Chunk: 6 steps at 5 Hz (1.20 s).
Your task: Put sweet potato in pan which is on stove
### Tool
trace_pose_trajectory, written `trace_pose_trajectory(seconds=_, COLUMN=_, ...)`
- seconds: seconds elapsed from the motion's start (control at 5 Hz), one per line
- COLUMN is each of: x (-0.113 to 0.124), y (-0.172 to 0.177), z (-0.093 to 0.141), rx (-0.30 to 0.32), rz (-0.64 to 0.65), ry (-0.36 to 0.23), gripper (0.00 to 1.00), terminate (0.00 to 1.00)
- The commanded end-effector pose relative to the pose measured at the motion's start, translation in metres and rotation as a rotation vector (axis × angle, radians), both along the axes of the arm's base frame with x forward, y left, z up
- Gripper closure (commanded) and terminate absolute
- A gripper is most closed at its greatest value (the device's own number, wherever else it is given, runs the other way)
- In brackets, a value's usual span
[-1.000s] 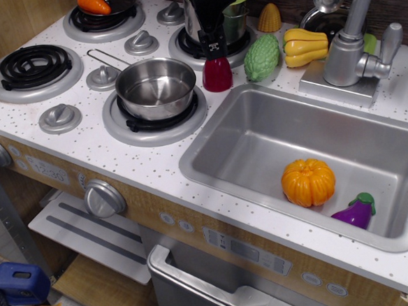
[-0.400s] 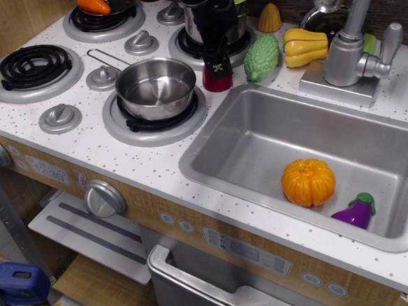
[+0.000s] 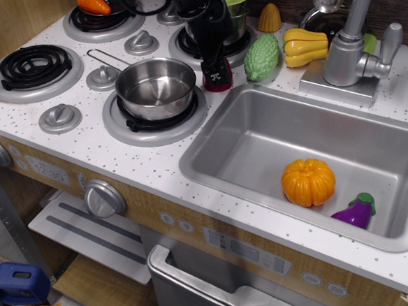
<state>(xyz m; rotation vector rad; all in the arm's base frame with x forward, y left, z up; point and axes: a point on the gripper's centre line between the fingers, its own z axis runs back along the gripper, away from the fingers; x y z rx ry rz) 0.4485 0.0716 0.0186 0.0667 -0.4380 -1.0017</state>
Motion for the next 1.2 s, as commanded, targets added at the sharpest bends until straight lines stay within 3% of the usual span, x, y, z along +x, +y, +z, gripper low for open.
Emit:
trace_pose_trajectory(seconds=0.0, x=0.009, y=0.013, z=0.008, rx=-0.031, rz=0.02, ry=-0.079, gripper=0.0, terminate=0.0)
trace_pose_trajectory(seconds=0.2, x=0.01, y=0.016, z=0.006, rx=-0.053, rz=0.023, ry=-0.083, gripper=1.0, terminate=0.0)
trace_pose_trajectory(seconds=0.4, x=0.011, y=0.011, z=0.025, rx=-0.011, rz=0.022, ry=-0.065, gripper=1.0, terminate=0.0)
trace_pose_trajectory(seconds=0.6, x=0.012, y=0.007, z=0.051, rx=0.075, rz=0.007, ry=-0.057, gripper=1.0, terminate=0.0)
trace_pose_trajectory(seconds=0.8, x=0.013, y=0.004, z=0.072, rx=0.106, rz=0.009, ry=-0.055, gripper=1.0, terminate=0.0)
trace_pose_trajectory(seconds=1.0, x=0.012, y=-0.003, z=0.092, rx=0.169, rz=0.042, ry=-0.088, gripper=1.0, terminate=0.0)
